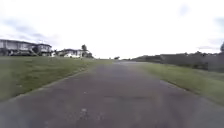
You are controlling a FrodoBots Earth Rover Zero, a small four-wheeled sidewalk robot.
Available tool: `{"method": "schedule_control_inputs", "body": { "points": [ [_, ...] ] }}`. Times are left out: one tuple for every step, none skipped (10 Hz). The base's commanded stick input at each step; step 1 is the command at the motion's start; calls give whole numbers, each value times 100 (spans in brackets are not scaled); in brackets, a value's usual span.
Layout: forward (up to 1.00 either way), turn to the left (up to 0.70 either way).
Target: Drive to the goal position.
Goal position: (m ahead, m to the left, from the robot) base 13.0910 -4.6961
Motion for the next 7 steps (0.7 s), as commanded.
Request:
{"method": "schedule_control_inputs", "body": {
  "points": [
    [70, 2],
    [70, 2],
    [70, 2],
    [70, 2],
    [70, 2],
    [70, 10],
    [70, 19]
  ]
}}
